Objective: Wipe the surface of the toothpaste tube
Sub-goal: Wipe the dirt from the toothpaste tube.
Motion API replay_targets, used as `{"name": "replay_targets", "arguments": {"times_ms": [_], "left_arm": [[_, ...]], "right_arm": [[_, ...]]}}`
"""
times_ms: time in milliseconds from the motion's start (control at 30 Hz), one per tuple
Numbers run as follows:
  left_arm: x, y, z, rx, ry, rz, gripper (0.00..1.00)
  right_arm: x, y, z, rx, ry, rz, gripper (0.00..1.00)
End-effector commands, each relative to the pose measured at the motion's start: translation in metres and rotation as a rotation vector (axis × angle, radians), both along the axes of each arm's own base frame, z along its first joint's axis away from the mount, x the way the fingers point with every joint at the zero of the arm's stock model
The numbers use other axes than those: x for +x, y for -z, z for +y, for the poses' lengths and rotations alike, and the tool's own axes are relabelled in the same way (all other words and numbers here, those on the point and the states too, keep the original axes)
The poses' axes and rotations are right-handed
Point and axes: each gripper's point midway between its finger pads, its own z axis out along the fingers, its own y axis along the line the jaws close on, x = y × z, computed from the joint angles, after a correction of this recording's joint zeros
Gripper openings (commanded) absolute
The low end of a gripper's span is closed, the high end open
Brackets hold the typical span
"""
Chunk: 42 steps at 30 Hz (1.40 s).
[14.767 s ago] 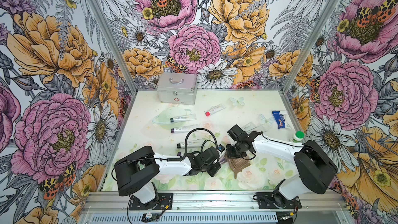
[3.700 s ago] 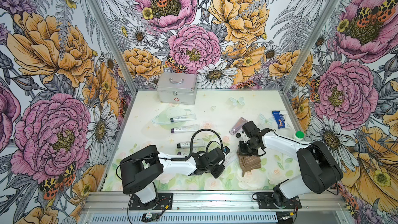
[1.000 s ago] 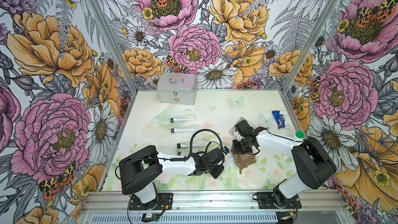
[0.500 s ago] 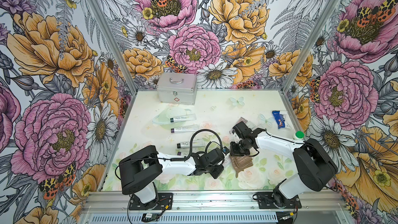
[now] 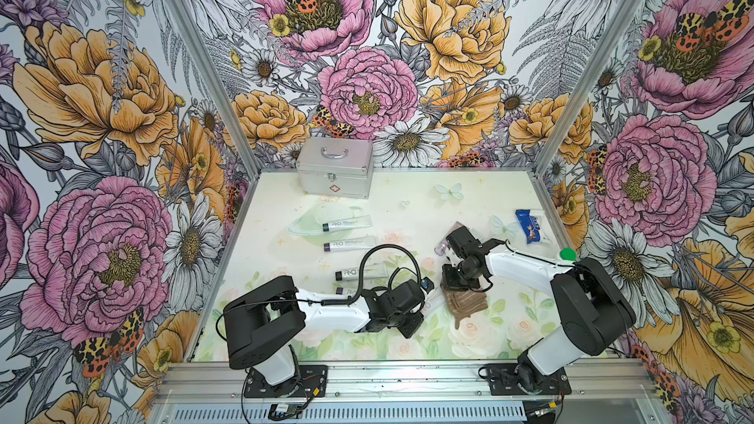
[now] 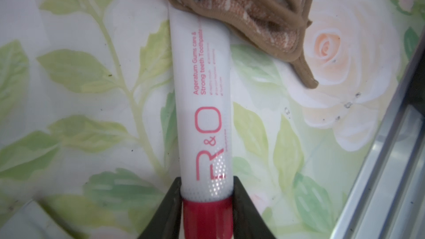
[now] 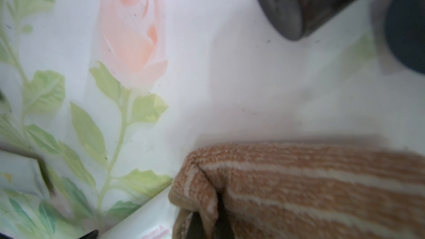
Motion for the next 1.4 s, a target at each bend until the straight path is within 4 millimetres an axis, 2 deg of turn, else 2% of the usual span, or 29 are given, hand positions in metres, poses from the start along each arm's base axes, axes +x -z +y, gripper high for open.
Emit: {"name": "replay_targets", "arguments": {"times_ms": [0,167,233,433,567,700,867,967,1133,1267,1367], "left_arm": [[0.011,-0.005,-0.002,-0.017,-0.019,-0.040,0.34],[0.012,-0.004,-0.003,-0.016,-0.018,-0.041,0.34],[0.011,-0.004,-0.004,-0.017,-0.016,-0.040,0.34],[0.011,-0.006,-0.003,-0.022,-0.016,-0.039,0.34],[0.010,-0.007,0.002,-0.022,-0.024,-0.040,0.34],[0.009,-0.005,0.003,-0.019,-0.026,-0.040,0.34],[0.009,-0.003,0.002,-0.018,-0.025,-0.037,0.34],[0.011,-0.004,0.000,-0.019,-0.023,-0.040,0.34],[0.012,-0.004,-0.004,-0.019,-0.017,-0.042,0.35],[0.011,-0.002,-0.005,-0.017,-0.010,-0.036,0.34],[0.012,-0.002,-0.005,-0.018,-0.010,-0.036,0.34]], "right_arm": [[-0.036,-0.002,0.015,0.032,-0.035,0.094,0.00],[-0.052,-0.005,0.030,0.076,-0.053,0.109,0.00],[-0.055,0.001,0.027,0.057,-0.056,0.118,0.00],[-0.046,0.022,-0.003,-0.057,-0.032,0.123,0.00],[-0.035,0.027,-0.031,-0.127,0.007,0.112,0.00],[-0.025,0.026,-0.046,-0.150,0.036,0.096,0.00],[-0.019,0.020,-0.034,-0.107,0.028,0.090,0.00],[-0.022,0.008,-0.011,-0.038,0.000,0.085,0.00],[-0.039,-0.006,0.021,0.038,-0.048,0.094,0.00],[-0.051,-0.007,0.032,0.063,-0.066,0.110,0.00],[-0.054,0.001,0.027,0.031,-0.070,0.116,0.00]]}}
